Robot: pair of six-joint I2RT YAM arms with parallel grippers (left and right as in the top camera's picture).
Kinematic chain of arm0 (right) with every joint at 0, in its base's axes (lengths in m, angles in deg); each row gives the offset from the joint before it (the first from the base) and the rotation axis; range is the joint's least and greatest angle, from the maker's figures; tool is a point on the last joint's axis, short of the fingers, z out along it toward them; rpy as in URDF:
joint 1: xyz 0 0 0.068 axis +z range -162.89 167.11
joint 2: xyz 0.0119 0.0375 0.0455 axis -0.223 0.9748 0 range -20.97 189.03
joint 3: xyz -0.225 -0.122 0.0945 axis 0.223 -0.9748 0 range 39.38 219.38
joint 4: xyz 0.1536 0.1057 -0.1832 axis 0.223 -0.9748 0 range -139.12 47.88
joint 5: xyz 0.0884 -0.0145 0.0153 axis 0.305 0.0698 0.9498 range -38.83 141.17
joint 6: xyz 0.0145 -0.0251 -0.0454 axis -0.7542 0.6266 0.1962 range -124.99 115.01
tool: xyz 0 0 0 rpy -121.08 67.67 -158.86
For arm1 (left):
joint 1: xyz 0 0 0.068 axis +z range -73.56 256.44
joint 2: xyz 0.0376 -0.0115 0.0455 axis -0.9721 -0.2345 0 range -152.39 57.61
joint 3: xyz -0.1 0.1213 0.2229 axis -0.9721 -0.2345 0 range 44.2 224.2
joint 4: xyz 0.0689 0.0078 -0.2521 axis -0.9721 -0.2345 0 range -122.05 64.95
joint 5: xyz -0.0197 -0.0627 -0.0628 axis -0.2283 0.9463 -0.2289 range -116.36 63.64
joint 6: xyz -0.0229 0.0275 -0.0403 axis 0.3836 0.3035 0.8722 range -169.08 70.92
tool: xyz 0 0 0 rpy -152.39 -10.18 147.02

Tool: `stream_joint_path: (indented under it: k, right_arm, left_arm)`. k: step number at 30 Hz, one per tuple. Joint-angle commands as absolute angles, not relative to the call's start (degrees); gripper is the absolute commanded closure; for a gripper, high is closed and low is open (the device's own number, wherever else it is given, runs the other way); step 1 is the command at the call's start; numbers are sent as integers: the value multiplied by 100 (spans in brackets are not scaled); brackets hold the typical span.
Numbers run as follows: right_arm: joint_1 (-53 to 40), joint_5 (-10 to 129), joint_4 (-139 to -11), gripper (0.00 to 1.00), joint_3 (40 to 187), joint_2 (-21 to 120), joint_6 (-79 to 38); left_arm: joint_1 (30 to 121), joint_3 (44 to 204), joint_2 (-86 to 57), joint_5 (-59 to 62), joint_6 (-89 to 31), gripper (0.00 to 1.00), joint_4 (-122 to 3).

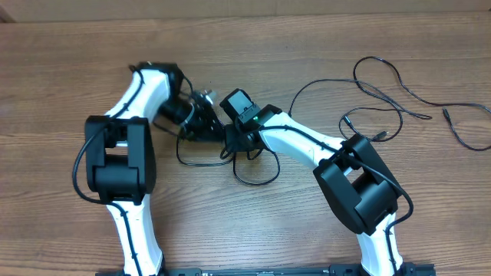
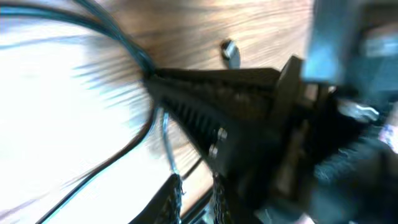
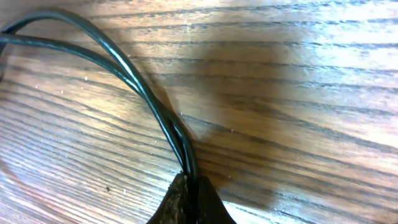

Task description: Untangle cables

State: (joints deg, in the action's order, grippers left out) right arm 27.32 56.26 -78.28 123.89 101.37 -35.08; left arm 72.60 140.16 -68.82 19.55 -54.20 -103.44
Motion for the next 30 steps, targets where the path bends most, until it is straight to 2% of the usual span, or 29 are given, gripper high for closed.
stream_joint_path:
  k: [1,5,7,9,12,13,21,27,29,30]
  right_arm:
    - [2682,5726,-7902,96,12568,10262,-3145]
    - [2649,5715,-8320,96,12808,9899,-2989]
    - [2594,5639,-8630,96,12926,9580,-2708]
    - [2516,5357,-8953,96,12952,9283,-2587]
    - [2306,5022,-9428,96,12952,8926,-2369]
    - [2188,4994,-9605,96,12952,8821,-2305]
    - [811,4987,-10870,96,12944,8605,-1578]
    - [-252,5046,-10999,96,12944,8607,-1956]
    - [-509,5160,-11017,74,12944,8607,-2002]
    - [-599,5228,-11017,67,12944,8607,-1997]
  left_arm:
    - [7505,14598,-6653,624,-4769,78,-10763]
    - [7691,14635,-6650,-2,-4430,69,-10977]
    - [7783,14631,-6650,-50,-4430,44,-11028]
    - [7802,14631,-6650,-41,-4343,34,-11012]
    - [7785,14631,-6650,-41,-4214,4,-10982]
    - [7756,14631,-6650,-43,-4216,0,-10982]
    - [7525,14631,-6650,-41,-4209,0,-10827]
    - [7225,14631,-6653,-43,-3875,0,-10615]
    - [7127,14631,-6655,-45,-3875,0,-10577]
    - [7070,14631,-6655,-47,-3875,0,-10553]
